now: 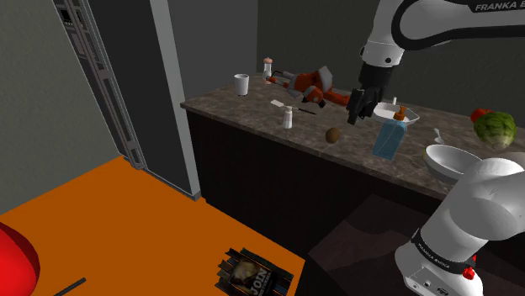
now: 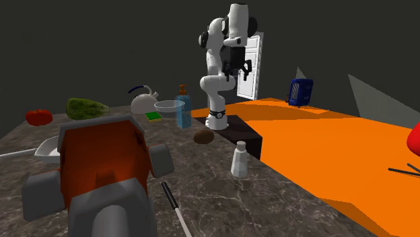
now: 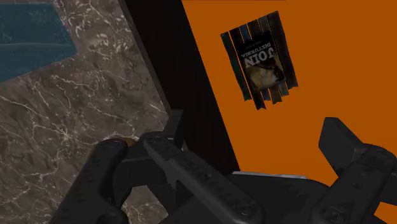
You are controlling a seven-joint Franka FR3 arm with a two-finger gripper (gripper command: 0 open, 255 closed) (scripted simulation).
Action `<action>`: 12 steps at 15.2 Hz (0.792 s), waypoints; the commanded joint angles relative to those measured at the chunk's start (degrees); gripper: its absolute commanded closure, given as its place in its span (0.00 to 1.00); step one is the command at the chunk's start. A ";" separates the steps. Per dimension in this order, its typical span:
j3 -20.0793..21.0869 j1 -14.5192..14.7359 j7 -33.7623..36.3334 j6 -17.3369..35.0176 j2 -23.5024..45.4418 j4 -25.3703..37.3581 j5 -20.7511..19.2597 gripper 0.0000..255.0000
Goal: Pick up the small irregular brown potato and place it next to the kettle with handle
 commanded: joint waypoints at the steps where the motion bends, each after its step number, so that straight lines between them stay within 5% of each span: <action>1: 0.00 0.00 0.00 0.00 0.00 0.00 0.00 0.00; 12: 1.11 -7.86 17.08 11.20 24.95 9.46 -2.88 0.00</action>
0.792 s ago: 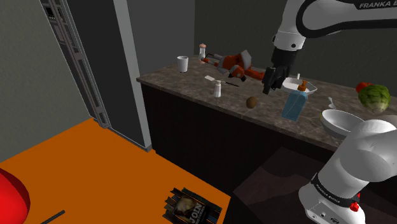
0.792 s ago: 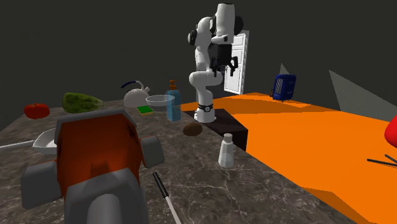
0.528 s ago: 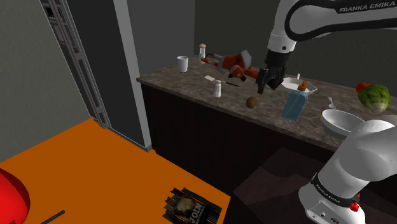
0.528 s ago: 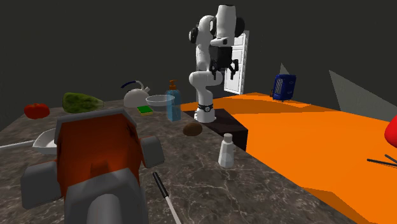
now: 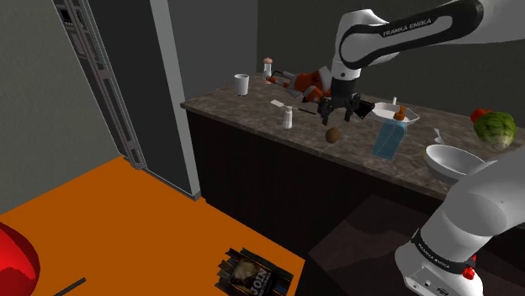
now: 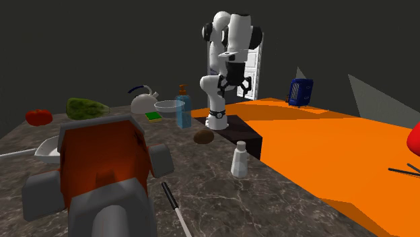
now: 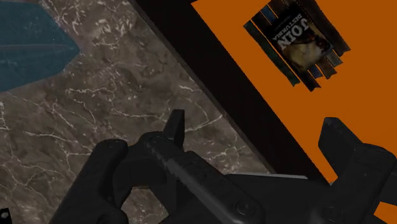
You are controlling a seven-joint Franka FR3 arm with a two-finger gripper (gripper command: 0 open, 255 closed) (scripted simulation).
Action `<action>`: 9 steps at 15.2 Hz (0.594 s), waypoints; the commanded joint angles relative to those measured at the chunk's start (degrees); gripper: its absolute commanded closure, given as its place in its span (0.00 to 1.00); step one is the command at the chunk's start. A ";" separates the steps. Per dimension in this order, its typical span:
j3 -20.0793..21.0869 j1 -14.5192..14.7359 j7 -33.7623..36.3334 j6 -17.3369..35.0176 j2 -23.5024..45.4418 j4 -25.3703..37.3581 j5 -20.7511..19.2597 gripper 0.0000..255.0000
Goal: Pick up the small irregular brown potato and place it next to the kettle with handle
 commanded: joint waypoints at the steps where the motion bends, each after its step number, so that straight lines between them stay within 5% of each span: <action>1: -0.54 -1.56 2.72 1.27 4.42 2.33 -0.90 0.00; 9: -2.99 -5.73 14.16 4.21 20.56 12.27 -3.29 0.00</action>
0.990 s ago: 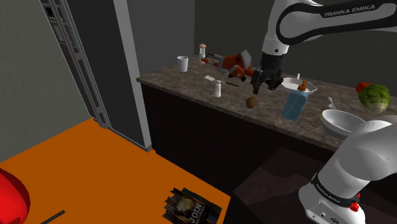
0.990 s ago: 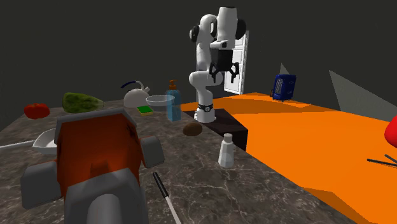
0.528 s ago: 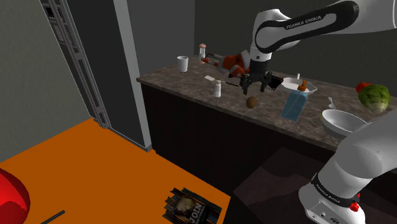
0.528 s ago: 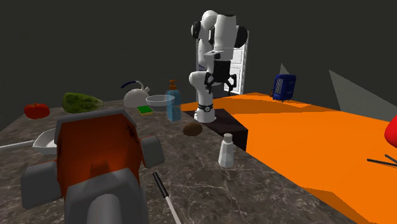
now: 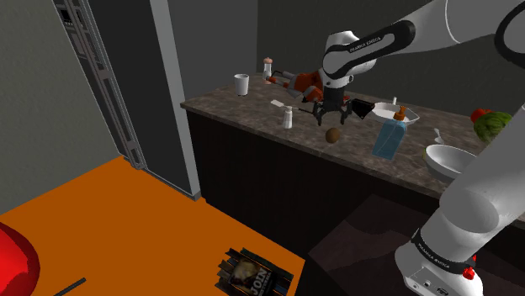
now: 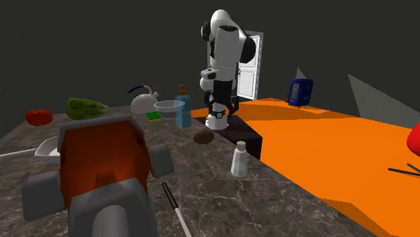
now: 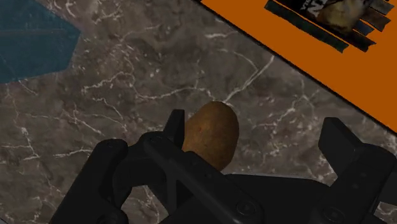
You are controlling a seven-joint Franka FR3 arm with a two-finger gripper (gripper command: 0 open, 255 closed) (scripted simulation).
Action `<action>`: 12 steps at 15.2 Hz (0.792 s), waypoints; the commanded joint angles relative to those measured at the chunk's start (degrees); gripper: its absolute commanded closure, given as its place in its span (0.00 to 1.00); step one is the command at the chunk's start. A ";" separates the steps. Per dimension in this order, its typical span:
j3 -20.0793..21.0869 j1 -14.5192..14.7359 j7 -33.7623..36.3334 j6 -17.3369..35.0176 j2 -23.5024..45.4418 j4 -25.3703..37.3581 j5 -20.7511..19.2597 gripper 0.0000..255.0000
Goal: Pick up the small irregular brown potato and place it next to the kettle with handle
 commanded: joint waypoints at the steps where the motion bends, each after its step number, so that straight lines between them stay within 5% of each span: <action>1: -0.95 -0.99 2.68 0.57 3.73 2.33 -0.47 0.00; 6: -3.46 -3.01 8.36 0.87 12.19 8.65 -0.81 0.00; 12: -3.60 -3.18 8.42 5.30 13.48 5.52 -0.93 0.00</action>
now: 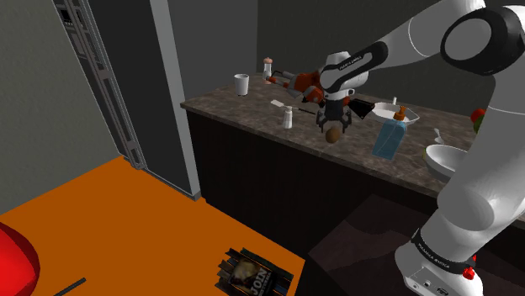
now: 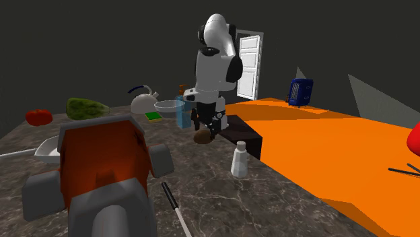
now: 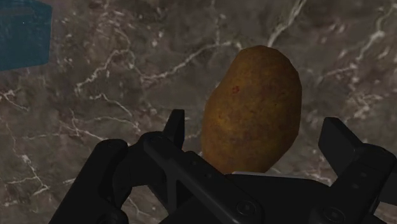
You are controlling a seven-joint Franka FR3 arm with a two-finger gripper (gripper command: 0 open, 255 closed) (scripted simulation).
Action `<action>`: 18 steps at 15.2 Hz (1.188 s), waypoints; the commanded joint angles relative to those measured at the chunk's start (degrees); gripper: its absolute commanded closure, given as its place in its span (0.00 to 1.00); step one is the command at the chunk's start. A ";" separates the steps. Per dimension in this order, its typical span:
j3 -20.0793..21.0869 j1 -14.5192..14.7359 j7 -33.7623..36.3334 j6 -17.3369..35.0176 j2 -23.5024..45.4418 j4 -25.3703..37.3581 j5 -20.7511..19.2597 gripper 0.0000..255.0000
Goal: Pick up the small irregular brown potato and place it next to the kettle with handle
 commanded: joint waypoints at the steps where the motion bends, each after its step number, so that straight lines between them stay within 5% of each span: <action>1: -0.08 -0.11 0.00 1.62 0.61 -0.98 -0.04 0.00; 9: -0.09 -0.12 0.00 2.03 0.76 -1.24 -0.05 0.00; 10: -0.09 -0.12 0.00 2.03 0.76 -1.24 -0.05 1.00; 18: -0.09 -0.13 -0.01 2.01 0.77 -1.21 -0.05 1.00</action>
